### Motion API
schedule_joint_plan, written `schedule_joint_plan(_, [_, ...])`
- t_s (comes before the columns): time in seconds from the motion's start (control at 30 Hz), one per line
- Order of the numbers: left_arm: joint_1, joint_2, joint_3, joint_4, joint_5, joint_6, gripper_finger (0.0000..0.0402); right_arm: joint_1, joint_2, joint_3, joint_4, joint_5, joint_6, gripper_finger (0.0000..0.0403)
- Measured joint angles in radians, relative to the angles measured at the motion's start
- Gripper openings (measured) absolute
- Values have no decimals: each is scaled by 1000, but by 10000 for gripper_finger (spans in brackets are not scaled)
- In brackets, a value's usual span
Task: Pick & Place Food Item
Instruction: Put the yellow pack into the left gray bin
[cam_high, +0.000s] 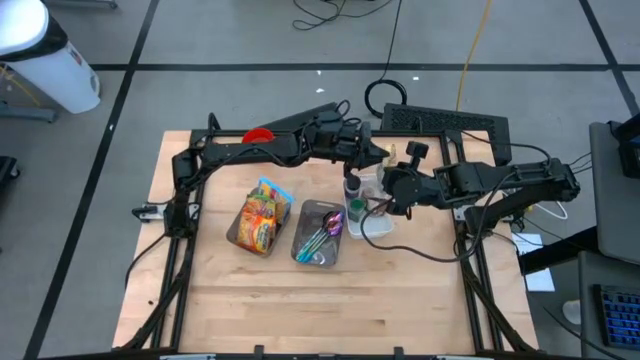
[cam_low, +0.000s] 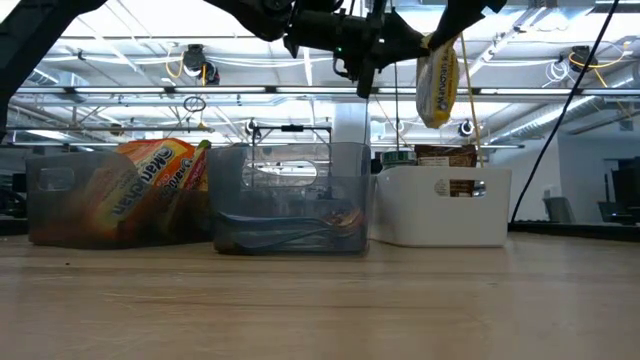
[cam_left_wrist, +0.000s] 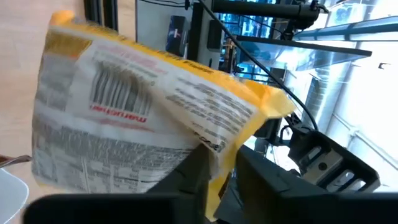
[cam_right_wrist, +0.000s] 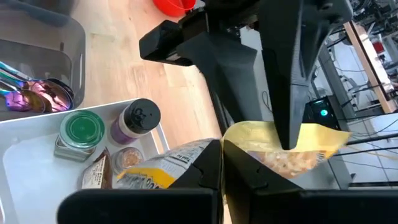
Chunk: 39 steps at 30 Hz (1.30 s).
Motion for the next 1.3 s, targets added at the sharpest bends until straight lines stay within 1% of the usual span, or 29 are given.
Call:
schedule_joint_plan(0.23, [-1, 0, -1, 14, 6, 75, 10, 0, -1, 0, 0, -16, 20, 0])
schedule_joint_plan(0.4, [-2, 0, -1, 17, 31, 125, 5, 0, -1, 0, 0, -30, 30, 0])
schedule_joint_plan(0.53, [-2, 2, -1, 14, 56, 170, 4, 0, -2, 0, 4, -101, 33, 6])
schedule_joint_plan(0.63, [5, 2, -2, 13, 92, 213, 3, 0, -2, 0, 7, -150, 45, 29])
schedule_joint_plan(0.73, [17, 2, -2, 14, 127, 256, 3, 0, -19, 0, 13, -203, 86, 66])
schedule_joint_plan(0.9, [41, 2, -1, 23, 173, 304, 2, 0, -77, 0, 18, -232, 169, 139])
schedule_joint_plan(1.0, [60, -13, 0, 5, 185, 349, 2, 2, -132, 0, 10, -249, 208, 170])
schedule_joint_plan(1.13, [97, -72, 0, -79, 202, 464, 1, 1, -203, 0, 18, -240, 281, 193])
schedule_joint_plan(1.3, [152, -178, 1, -273, 241, 640, 1, 1, -255, 0, 21, -231, 334, 193])
